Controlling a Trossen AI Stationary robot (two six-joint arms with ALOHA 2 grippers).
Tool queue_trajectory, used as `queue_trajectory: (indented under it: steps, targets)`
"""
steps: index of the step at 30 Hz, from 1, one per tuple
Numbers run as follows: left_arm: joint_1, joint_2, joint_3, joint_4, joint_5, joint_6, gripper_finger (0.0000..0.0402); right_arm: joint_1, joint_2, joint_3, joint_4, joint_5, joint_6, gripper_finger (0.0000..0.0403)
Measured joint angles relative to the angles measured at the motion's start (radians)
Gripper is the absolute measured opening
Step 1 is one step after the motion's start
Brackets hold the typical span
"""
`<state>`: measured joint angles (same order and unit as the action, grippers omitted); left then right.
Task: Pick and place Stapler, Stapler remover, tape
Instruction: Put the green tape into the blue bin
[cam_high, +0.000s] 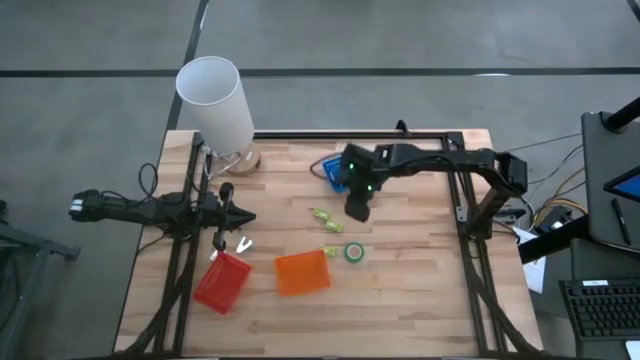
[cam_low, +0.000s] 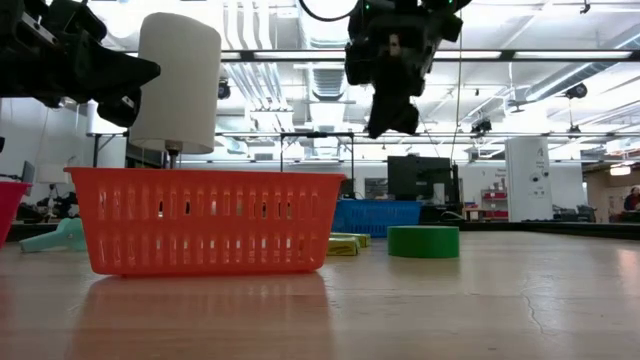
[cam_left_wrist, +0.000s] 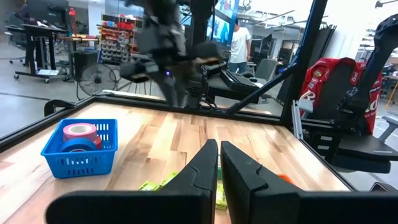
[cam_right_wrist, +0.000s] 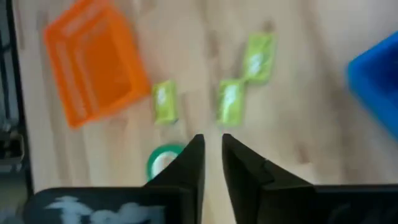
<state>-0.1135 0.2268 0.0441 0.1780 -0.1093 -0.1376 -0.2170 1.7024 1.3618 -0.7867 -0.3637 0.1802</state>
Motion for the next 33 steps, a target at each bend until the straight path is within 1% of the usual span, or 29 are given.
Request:
queue_trajectory:
  steps: [8,13,18,23,26,33]
  targets:
    - [0.000,0.000,0.000,0.000,0.000,0.000,0.0023,0.119,0.036,-0.056,0.005,0.031,0.006,0.0142]
    - [0.000,0.000,0.000,0.000,0.000,0.000,0.0023,0.171,0.060,-0.092,0.005,0.033,0.023,0.0175]
    - [0.000,0.000,0.000,0.000,0.000,0.000,0.0023,0.222,0.093,-0.096,0.019,0.064,0.022,0.0179]
    - [0.000,0.004,0.000,0.000,0.000,0.000,0.0023,0.260,0.131,-0.097,0.023,0.184,0.016,0.0171]
    - [0.000,0.005,0.000,-0.001,0.000,0.000,0.0023,0.264,0.132,-0.101,0.049,0.211,0.023,0.0167]
    - [0.000,0.005,0.000,0.000,0.000,0.000,0.0023,0.264,0.137,-0.119,0.093,0.208,0.027,0.0169]
